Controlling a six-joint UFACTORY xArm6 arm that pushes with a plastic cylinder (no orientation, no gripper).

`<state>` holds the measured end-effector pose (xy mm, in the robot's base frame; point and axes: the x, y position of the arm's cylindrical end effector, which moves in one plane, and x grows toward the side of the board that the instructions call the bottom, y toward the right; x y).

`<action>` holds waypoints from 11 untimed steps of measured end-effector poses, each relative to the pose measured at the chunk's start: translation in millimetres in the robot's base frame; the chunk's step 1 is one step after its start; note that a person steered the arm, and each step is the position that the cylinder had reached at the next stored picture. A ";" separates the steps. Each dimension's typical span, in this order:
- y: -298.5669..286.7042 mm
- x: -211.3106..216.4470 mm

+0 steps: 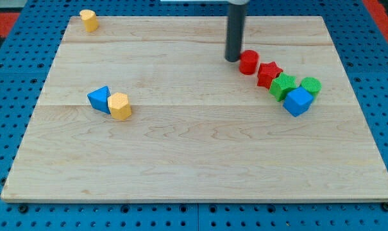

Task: Push the yellow hexagon to the grop of blocks

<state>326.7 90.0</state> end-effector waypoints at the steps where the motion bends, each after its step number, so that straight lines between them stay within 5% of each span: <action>1: 1.0 0.2; 3: 25.5 18.3; 6: -315.1 15.2; 7: -337.6 106.4; 9: -227.9 141.0; 11: -214.3 94.2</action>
<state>420.9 -124.3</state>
